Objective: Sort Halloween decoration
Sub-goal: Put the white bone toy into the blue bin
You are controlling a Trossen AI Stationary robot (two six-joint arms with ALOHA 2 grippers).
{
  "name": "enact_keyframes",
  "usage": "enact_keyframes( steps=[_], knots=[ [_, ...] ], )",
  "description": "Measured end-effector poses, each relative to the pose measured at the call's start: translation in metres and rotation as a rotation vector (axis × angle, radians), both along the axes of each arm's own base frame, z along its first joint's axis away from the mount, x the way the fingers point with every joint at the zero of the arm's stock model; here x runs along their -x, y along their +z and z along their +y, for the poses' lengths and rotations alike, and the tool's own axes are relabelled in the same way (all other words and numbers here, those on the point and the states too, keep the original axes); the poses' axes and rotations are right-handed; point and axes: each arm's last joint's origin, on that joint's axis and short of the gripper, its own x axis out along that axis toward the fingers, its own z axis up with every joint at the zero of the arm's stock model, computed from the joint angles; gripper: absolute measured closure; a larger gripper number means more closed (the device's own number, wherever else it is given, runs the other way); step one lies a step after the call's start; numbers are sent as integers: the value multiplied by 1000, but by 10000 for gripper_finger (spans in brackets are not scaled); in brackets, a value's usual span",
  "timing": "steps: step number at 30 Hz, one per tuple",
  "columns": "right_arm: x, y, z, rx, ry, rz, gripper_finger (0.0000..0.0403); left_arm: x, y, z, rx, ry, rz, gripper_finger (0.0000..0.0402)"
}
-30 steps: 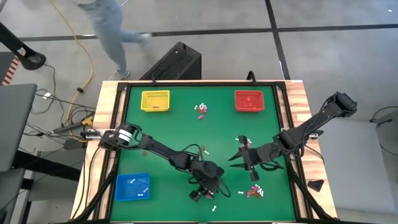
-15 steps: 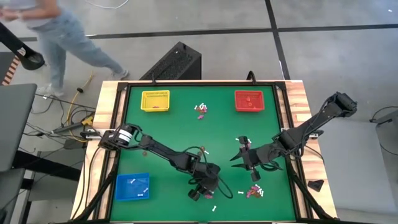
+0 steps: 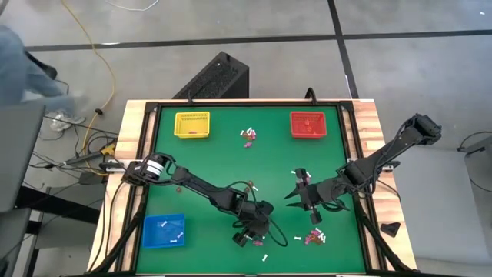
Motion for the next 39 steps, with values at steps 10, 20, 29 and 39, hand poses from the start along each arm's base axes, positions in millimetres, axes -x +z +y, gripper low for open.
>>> enact_keyframes(
  steps=[10,20,29,39],
  knots=[
    [0,0,0,-2,-1,-1,270,7,-3,-3,-44,-53,44,368],
    [0,0,0,-3,-2,-1,270,6,-4,-1,-117,1,33,396],
    [0,0,0,-3,-2,0,270,4,12,3,-129,49,-35,400],
    [0,-1,0,-20,-12,9,270,54,91,13,-100,174,186,401]
  ],
)
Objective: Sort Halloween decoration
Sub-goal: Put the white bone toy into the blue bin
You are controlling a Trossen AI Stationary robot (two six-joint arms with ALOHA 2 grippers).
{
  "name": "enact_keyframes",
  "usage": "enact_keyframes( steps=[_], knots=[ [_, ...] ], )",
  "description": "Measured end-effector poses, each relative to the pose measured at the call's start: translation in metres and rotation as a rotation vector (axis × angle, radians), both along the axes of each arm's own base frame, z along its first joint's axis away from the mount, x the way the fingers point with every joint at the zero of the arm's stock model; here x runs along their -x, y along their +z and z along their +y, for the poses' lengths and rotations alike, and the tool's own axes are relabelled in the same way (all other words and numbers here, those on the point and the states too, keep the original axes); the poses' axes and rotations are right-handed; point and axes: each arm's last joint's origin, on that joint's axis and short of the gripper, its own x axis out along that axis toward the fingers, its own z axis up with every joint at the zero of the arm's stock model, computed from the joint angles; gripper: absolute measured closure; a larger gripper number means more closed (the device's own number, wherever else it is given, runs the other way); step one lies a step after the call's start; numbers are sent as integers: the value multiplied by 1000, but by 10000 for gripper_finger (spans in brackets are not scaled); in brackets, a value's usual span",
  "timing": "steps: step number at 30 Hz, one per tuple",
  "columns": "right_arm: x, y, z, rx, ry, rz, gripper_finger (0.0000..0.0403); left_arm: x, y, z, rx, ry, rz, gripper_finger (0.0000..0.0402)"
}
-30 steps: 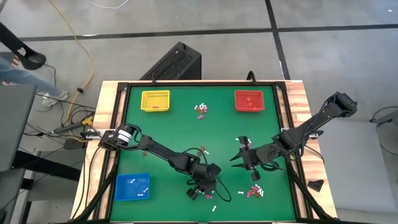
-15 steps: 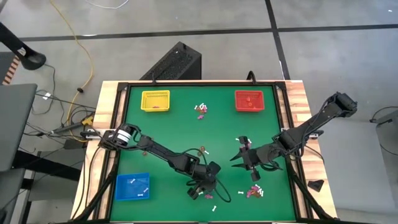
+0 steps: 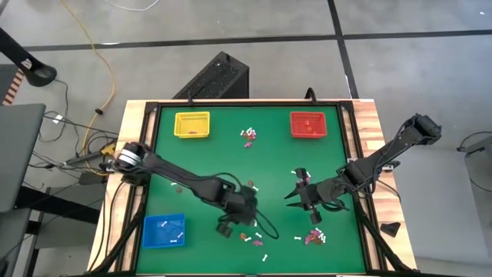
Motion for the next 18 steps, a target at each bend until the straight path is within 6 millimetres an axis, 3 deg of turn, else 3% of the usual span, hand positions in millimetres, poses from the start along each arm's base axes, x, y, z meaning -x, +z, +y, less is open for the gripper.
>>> enact_keyframes(
  steps=[5,11,14,18],
  knots=[
    [2,-3,1,12,6,25,270,60,22,-6,34,164,229,401],
    [0,-9,5,28,17,49,270,145,46,-18,143,478,195,401],
    [-2,-10,5,36,13,57,270,183,45,-23,201,622,175,401],
    [-5,-11,1,34,-10,56,270,218,32,-30,249,726,207,401]
  ],
)
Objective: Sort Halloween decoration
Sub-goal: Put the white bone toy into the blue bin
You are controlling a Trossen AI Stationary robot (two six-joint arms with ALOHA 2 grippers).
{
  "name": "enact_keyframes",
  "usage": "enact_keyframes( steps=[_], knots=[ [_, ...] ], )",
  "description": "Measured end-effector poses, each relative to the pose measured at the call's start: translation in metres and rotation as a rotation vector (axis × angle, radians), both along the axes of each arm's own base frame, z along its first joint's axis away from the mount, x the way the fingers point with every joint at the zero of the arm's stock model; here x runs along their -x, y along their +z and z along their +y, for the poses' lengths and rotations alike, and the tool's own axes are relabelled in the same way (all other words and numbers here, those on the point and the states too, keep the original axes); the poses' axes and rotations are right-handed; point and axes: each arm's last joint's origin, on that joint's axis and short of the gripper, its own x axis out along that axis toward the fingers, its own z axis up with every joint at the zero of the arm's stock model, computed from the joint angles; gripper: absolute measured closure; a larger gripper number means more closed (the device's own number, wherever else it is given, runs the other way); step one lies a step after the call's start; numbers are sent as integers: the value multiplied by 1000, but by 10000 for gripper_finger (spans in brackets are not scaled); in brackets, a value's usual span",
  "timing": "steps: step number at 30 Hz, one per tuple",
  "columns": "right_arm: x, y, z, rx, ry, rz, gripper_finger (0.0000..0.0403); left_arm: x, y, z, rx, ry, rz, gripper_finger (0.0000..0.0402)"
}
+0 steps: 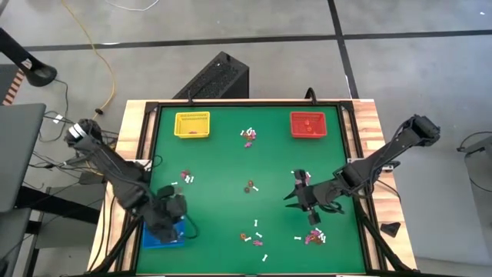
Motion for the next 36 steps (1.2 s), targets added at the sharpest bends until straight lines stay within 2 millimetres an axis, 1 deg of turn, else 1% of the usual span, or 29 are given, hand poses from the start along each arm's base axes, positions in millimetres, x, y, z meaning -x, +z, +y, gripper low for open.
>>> enact_keyframes(
  steps=[4,9,18,22,25,28,30,32,36],
  knots=[
    [-4,0,-4,-3,-24,-8,270,13,-18,-7,31,51,52,398],
    [-7,1,-8,-10,-46,-20,270,13,-29,-10,41,93,106,371],
    [-7,1,-8,-15,-49,-25,270,12,-30,-10,43,93,113,309],
    [-7,1,-8,-15,-49,-25,270,11,-30,-9,33,72,106,294],
    [-7,1,-8,-15,-49,-25,270,7,-28,-5,18,49,91,293],
    [-7,1,-8,-15,-48,-25,270,0,-27,3,-35,20,52,293],
    [-7,1,-8,-14,-48,-24,270,-7,-26,14,-112,35,8,296],
    [-7,1,-8,-14,-49,-24,270,-16,-27,30,-162,85,21,299],
    [-7,1,-8,-14,-49,-24,270,-27,-36,72,-193,237,161,305]
  ],
)
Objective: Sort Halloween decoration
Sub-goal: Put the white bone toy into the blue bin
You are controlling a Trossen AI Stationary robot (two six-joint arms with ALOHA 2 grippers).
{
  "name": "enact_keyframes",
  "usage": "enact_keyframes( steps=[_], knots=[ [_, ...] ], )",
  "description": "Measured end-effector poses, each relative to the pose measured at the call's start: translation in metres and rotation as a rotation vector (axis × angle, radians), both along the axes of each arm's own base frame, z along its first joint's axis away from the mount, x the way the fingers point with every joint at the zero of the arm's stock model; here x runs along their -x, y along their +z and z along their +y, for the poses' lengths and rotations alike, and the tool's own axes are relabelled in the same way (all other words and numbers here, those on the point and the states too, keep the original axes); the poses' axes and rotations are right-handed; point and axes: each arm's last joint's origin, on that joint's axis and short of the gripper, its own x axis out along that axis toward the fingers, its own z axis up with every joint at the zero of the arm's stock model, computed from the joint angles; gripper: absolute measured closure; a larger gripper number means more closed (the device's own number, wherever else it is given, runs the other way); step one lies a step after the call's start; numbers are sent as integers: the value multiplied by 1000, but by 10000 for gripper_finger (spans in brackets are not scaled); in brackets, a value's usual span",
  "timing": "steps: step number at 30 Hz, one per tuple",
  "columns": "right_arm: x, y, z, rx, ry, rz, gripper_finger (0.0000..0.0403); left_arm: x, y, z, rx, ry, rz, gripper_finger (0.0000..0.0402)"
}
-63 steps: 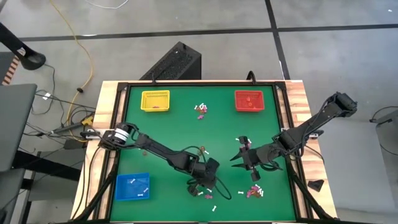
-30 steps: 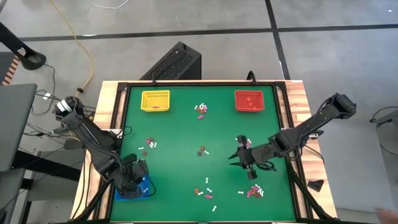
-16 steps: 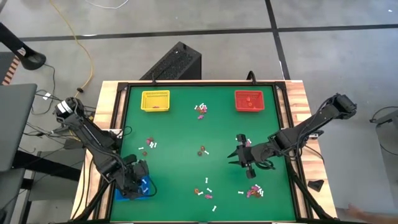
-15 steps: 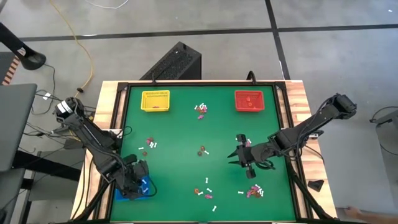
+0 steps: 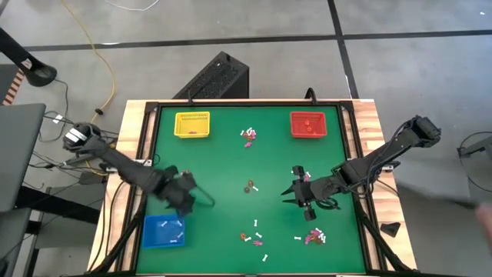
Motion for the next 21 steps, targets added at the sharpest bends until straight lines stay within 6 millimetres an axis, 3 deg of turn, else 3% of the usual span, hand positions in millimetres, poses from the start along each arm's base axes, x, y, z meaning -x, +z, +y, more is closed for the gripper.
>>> enact_keyframes(
  steps=[6,11,15,21],
  knots=[
    [1,-1,0,-5,-5,11,270,-9,-27,52,53,55,53,308],
    [1,-2,0,-4,-4,25,270,-13,-34,83,77,187,22,308],
    [2,-3,0,-2,-8,41,270,-15,-33,97,103,310,-9,308],
    [3,-5,-1,7,-8,59,270,-15,-33,99,134,351,-14,308]
  ],
)
